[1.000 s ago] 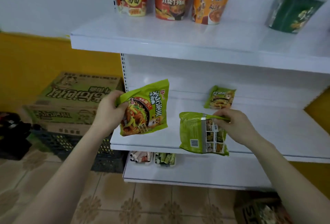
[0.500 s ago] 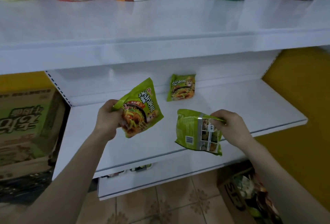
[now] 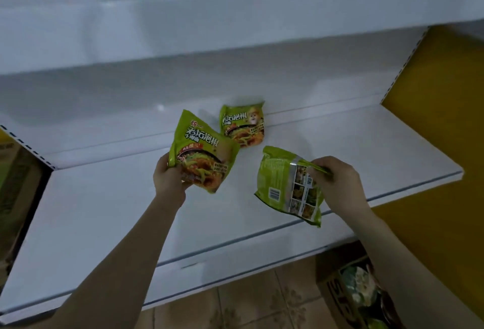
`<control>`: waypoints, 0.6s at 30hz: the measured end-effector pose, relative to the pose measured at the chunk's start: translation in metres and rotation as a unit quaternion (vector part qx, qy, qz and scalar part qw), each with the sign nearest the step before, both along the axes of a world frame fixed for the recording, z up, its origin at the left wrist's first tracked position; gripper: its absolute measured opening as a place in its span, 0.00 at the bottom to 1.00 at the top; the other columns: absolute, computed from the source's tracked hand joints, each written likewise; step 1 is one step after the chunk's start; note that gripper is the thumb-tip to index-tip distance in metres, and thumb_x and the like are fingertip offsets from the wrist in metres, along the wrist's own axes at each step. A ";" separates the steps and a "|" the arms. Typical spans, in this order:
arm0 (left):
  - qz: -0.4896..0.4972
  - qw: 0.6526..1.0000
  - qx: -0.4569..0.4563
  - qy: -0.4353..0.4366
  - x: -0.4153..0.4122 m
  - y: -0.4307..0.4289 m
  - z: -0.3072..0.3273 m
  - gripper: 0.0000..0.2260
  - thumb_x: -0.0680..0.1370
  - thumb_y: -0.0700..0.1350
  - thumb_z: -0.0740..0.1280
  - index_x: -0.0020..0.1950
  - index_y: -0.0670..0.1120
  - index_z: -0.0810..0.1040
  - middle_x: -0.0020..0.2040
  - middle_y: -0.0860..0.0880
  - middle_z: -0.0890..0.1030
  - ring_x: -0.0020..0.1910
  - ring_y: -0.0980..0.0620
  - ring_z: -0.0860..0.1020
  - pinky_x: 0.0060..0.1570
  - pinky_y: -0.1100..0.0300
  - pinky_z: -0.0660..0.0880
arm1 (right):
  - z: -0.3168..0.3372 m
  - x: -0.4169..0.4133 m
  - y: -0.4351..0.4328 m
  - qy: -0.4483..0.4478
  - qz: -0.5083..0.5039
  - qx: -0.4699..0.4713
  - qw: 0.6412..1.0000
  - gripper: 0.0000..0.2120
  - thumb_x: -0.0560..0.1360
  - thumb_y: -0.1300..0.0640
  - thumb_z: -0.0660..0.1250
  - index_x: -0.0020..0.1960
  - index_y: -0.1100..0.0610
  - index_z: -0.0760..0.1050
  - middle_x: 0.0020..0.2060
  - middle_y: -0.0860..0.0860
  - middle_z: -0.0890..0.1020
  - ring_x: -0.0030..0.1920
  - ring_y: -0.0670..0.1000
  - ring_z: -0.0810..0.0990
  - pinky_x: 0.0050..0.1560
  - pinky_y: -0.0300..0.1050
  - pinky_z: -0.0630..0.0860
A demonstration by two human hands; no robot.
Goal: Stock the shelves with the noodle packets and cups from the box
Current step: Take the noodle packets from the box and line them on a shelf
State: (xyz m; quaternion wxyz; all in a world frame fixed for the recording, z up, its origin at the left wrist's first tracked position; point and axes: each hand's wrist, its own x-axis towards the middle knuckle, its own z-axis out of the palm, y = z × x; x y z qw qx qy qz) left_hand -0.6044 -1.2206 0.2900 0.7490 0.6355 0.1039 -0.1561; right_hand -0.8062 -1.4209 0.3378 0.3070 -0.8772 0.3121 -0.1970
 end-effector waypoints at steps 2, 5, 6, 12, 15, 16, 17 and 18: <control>0.011 0.999 -0.035 0.008 0.006 -0.004 -0.024 0.22 0.72 0.25 0.53 0.61 0.40 0.73 0.53 0.39 0.77 0.50 0.39 0.78 0.45 0.46 0.78 | -0.013 0.005 -0.011 -0.009 0.002 -0.008 1.000 0.07 0.76 0.63 0.64 0.50 0.64 0.78 0.45 0.58 0.82 0.43 0.55 0.76 0.42 0.40 0.66; 0.029 0.997 -0.072 0.016 0.015 -0.009 -0.053 0.22 0.73 0.26 0.52 0.63 0.39 0.71 0.55 0.38 0.76 0.51 0.39 0.78 0.39 0.50 0.79 | -0.028 0.016 -0.024 -0.021 0.000 -0.029 0.999 0.08 0.76 0.62 0.64 0.51 0.64 0.78 0.46 0.57 0.82 0.42 0.53 0.75 0.41 0.40 0.64; 0.034 0.996 -0.076 0.012 0.018 -0.010 -0.062 0.21 0.74 0.27 0.53 0.63 0.39 0.71 0.54 0.39 0.77 0.49 0.41 0.78 0.36 0.52 0.80 | -0.032 0.021 -0.027 -0.029 -0.001 -0.031 0.999 0.07 0.76 0.62 0.64 0.51 0.64 0.78 0.45 0.57 0.81 0.42 0.51 0.74 0.40 0.39 0.63; -0.005 0.998 -0.068 -0.018 0.038 -0.008 -0.098 0.11 0.79 0.41 0.60 0.60 0.39 0.70 0.50 0.43 0.76 0.47 0.46 0.78 0.39 0.56 0.80 | -0.049 0.043 -0.033 -0.059 0.003 -0.021 0.998 0.07 0.76 0.62 0.64 0.49 0.63 0.79 0.39 0.50 0.76 0.41 0.49 0.73 0.35 0.26 0.66; -0.043 0.998 -0.028 0.037 0.047 0.000 -0.104 0.10 0.76 0.46 0.67 0.51 0.40 0.73 0.48 0.43 0.79 0.45 0.45 0.79 0.42 0.50 0.80 | -0.057 0.051 -0.031 -0.050 0.003 -0.009 0.999 0.07 0.76 0.62 0.63 0.50 0.62 0.79 0.41 0.49 0.76 0.44 0.49 0.74 0.42 0.37 0.66; -0.057 0.997 0.003 0.055 0.050 0.002 -0.106 0.13 0.74 0.47 0.70 0.50 0.39 0.74 0.46 0.42 0.80 0.44 0.45 0.80 0.39 0.52 0.81 | -0.059 0.054 -0.030 -0.049 0.002 -0.002 0.999 0.07 0.76 0.62 0.63 0.50 0.62 0.78 0.41 0.49 0.77 0.44 0.49 0.74 0.45 0.39 0.66; -0.063 0.995 0.024 0.077 0.053 0.004 -0.106 0.16 0.72 0.49 0.72 0.49 0.38 0.76 0.45 0.42 0.80 0.42 0.45 0.80 0.35 0.53 0.81 | -0.061 0.056 -0.029 -0.048 0.004 0.003 0.999 0.07 0.76 0.62 0.63 0.50 0.62 0.78 0.41 0.49 0.77 0.44 0.49 0.74 0.45 0.40 0.66; -0.065 0.993 0.042 0.095 0.057 0.006 -0.107 0.18 0.70 0.51 0.73 0.49 0.38 0.76 0.44 0.42 0.80 0.41 0.45 0.80 0.31 0.54 0.81 | -0.063 0.058 -0.028 -0.047 0.007 0.006 0.999 0.07 0.76 0.61 0.63 0.50 0.62 0.78 0.41 0.49 0.77 0.44 0.50 0.74 0.45 0.40 0.66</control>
